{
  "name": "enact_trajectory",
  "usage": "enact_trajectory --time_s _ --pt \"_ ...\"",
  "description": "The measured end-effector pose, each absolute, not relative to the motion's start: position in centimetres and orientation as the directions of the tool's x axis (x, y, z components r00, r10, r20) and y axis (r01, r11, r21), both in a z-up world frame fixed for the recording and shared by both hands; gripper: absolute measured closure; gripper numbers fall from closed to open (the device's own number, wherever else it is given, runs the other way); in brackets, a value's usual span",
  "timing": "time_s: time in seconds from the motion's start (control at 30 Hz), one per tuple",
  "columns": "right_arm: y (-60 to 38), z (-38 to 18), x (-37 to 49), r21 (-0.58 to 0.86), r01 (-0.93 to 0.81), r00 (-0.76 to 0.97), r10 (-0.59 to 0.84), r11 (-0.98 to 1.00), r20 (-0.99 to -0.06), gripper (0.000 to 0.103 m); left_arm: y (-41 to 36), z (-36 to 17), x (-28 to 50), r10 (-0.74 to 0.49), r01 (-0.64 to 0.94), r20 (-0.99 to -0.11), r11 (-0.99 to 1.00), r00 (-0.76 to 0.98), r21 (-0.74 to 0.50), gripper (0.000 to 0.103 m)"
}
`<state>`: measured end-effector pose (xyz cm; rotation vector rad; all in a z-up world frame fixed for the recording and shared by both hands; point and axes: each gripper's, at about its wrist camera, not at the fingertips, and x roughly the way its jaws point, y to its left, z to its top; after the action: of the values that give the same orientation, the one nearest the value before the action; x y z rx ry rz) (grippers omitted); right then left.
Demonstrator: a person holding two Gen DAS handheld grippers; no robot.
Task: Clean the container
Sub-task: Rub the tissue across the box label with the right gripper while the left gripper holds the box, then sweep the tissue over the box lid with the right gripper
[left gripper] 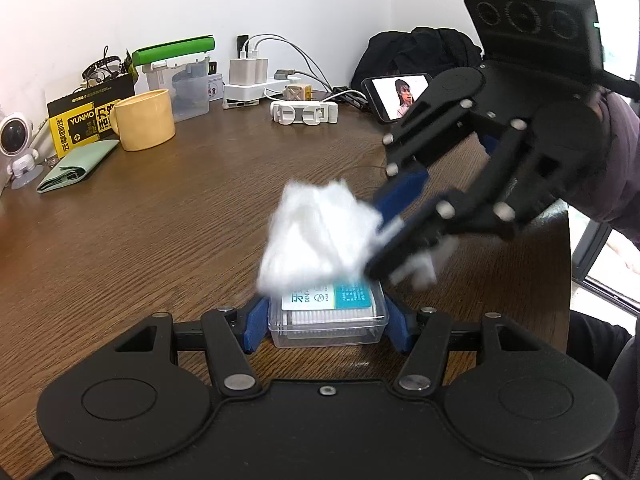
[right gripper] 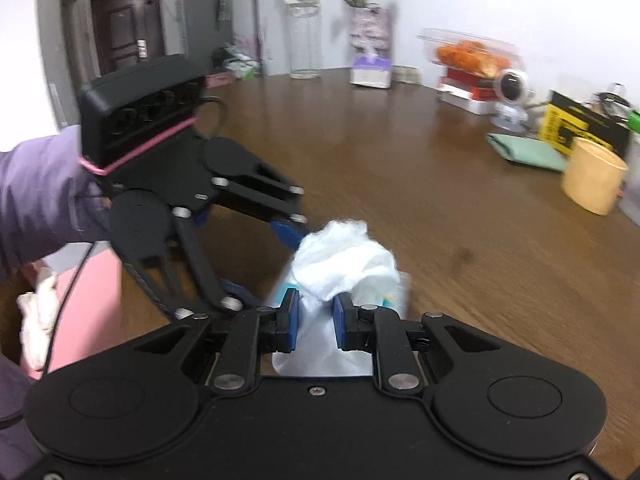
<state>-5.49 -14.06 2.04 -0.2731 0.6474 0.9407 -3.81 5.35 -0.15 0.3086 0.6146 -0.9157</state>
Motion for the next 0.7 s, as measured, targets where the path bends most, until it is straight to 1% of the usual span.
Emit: enact_trajectory --time_s 0.13,0.3,0.47,0.7 --pt "-14.7 2.0 -4.1 0.031 -0.771 0.482 0.615 0.636 -0.624 0.084 5.4 -0.2 -3.7 -0.644 0.814 -0.616 0.581 0.453 -0.010 0.045" --pt "-13.6 1.8 -3.4 0.023 -0.763 0.503 0.616 0.646 -0.606 0.083 5.4 -0.2 -3.8 -0.644 0.814 -0.616 0.581 0.453 -0.009 0.045" --pt "-11.5 1.7 -4.3 0.045 -0.819 0.436 0.673 0.572 -0.598 0.083 5.4 -0.2 -3.8 -0.645 0.814 -0.616 0.580 0.452 -0.009 0.045" --pt "-11.3 1.9 -6.0 0.040 -0.856 0.388 0.690 0.516 -0.611 0.083 5.4 -0.2 -3.8 -0.649 0.819 -0.616 0.573 0.446 -0.011 0.045"
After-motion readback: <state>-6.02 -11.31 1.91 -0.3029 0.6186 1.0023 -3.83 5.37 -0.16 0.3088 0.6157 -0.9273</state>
